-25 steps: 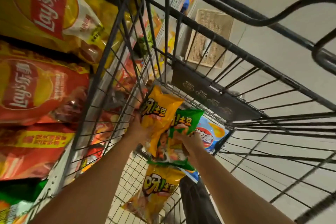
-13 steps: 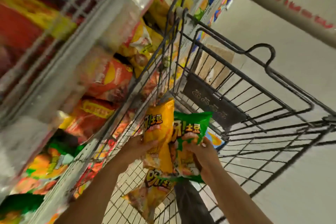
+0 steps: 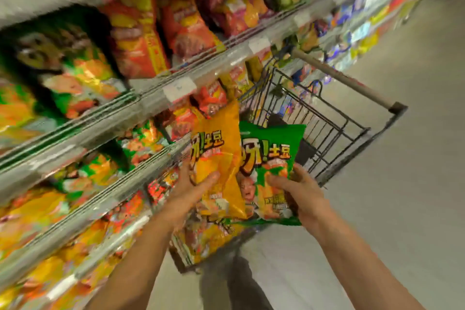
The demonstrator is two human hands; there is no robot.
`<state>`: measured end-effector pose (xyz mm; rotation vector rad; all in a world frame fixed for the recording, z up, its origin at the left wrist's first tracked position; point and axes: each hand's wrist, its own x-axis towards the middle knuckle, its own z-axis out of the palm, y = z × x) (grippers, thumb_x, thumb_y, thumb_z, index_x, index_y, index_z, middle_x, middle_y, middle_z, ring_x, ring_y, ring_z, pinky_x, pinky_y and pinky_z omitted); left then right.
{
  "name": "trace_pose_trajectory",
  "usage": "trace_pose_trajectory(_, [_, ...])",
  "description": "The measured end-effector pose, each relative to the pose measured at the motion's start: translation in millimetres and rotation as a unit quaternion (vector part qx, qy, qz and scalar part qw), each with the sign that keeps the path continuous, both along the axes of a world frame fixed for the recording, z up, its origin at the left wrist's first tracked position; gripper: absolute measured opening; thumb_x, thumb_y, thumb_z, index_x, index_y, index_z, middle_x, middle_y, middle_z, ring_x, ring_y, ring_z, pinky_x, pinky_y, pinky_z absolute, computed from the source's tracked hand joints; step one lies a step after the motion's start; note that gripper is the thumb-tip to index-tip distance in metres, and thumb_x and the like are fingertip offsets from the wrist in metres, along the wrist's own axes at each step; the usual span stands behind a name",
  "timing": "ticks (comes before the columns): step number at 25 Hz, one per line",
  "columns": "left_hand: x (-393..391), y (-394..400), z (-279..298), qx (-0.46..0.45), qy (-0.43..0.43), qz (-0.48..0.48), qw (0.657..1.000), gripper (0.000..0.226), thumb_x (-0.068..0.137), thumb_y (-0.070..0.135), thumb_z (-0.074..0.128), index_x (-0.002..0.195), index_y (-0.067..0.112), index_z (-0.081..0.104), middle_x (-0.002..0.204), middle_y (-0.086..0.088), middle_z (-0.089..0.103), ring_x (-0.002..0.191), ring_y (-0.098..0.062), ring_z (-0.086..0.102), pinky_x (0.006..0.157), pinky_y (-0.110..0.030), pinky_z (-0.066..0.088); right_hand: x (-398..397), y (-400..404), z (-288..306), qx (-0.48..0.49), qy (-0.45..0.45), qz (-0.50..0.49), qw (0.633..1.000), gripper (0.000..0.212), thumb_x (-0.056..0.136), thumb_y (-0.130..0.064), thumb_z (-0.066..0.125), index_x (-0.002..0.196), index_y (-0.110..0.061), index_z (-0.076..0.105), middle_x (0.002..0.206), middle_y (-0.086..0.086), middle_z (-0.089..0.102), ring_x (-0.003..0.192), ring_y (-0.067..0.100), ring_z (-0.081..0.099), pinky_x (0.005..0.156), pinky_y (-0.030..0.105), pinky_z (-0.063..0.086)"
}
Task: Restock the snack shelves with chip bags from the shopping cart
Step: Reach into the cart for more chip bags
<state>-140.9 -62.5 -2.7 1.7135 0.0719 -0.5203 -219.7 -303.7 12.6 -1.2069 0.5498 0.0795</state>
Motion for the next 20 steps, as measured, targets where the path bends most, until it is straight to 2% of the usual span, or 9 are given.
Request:
trace_pose_trajectory(2, [-55.9,30.1,32.7,-0.009,-0.048,0.025,0.999,0.09,0.066,0.061,0.075,0.145,0.048,0.033,0.117,0.023,0.062,0.089,0.008,0.063,0.049,-0.012,0.052,-42.9,19.5,28.4,-0.022,-0.036,0.033,0.999,0.048,0.076,-0.011,0.084,0.119,-0.021,0.066,0.109,0.008,0.077,0.094,0.029,0.076,0.073,0.04,0.06])
trace_pose_trajectory(4, [-115.0,63.2,70.4,-0.017,-0.099,0.046,0.994,0.086,0.058,0.073,0.079,0.133,0.066,0.036,0.118,0.031,0.063,0.093,0.01,0.065,0.058,-0.01,0.053,-85.5,43.4,61.2,-0.015,-0.079,0.061,0.995,0.05,0.072,-0.017,0.084,0.119,-0.022,0.066,0.112,0.009,0.077,0.098,0.03,0.076,0.075,0.042,0.062])
trace_pose_trajectory(6, [-163.5,93.3,102.5,-0.018,-0.114,0.067,0.991,0.096,0.058,0.075,0.079,0.139,0.064,0.029,0.13,0.027,0.058,0.094,0.015,0.064,0.062,-0.012,0.055,-121.7,66.6,87.0,-0.004,-0.095,0.097,0.991,0.056,0.069,-0.021,0.085,0.121,-0.022,0.065,0.114,0.009,0.076,0.102,0.031,0.074,0.083,0.048,0.061])
trace_pose_trajectory(8, [-204.8,118.0,135.7,-0.022,-0.115,0.088,0.989,0.109,0.057,0.077,0.08,0.147,0.057,0.023,0.138,0.018,0.056,0.097,0.007,0.067,0.061,-0.02,0.058,-150.0,90.6,114.2,0.002,-0.101,0.129,0.987,0.061,0.067,-0.025,0.085,0.123,-0.02,0.064,0.117,0.01,0.075,0.107,0.034,0.072,0.097,0.057,0.054])
trace_pose_trajectory(11, [-255.1,143.8,176.1,0.001,-0.168,0.124,0.978,0.109,0.057,0.072,0.084,0.145,0.057,0.02,0.146,0.015,0.051,0.118,-0.006,0.063,0.09,-0.04,0.059,-175.9,118.1,146.6,-0.012,-0.126,0.164,0.978,0.058,0.07,-0.025,0.083,0.124,-0.018,0.063,0.117,0.01,0.075,0.11,0.034,0.07,0.103,0.06,0.048])
trace_pose_trajectory(13, [-286.6,152.3,193.4,0.015,-0.211,0.169,0.963,0.116,0.058,0.063,0.089,0.149,0.051,0.017,0.154,0.011,0.042,0.136,-0.013,0.049,0.112,-0.049,0.044,-189.0,130.6,161.9,-0.024,-0.147,0.193,0.97,0.052,0.077,-0.022,0.081,0.125,-0.017,0.062,0.12,0.008,0.074,0.111,0.03,0.07,0.105,0.057,0.048])
trace_pose_trajectory(15, [-318.7,158.4,201.3,0.09,-0.254,0.216,0.938,0.128,0.058,0.064,0.088,0.158,0.041,0.011,0.16,0.008,0.031,0.147,-0.014,0.031,0.12,-0.049,0.032,-203.2,139.0,171.2,-0.025,-0.157,0.215,0.964,0.049,0.081,-0.019,0.079,0.126,-0.015,0.061,0.12,0.008,0.074,0.113,0.03,0.069,0.106,0.057,0.047])
trace_pose_trajectory(17, [-350.1,159.1,205.8,0.111,-0.28,0.248,0.921,0.117,0.062,0.068,0.084,0.155,0.048,0.017,0.157,0.012,0.035,0.146,-0.014,0.031,0.119,-0.05,0.032,-217.5,142.0,175.5,-0.007,-0.164,0.242,0.956,0.053,0.077,-0.02,0.081,0.126,-0.016,0.061,0.119,0.006,0.075,0.114,0.029,0.069,0.107,0.057,0.046])
trace_pose_trajectory(20, [-387.0,144.1,202.1,-0.001,-0.224,0.313,0.923,0.08,0.068,0.077,0.069,0.138,0.067,0.031,0.15,0.018,0.045,0.138,-0.014,0.045,0.115,-0.051,0.038,-242.8,136.2,176.1,0.011,-0.152,0.278,0.948,0.078,0.065,-0.032,0.09,0.134,-0.02,0.056,0.128,0.003,0.07,0.124,0.027,0.063,0.113,0.055,0.041])
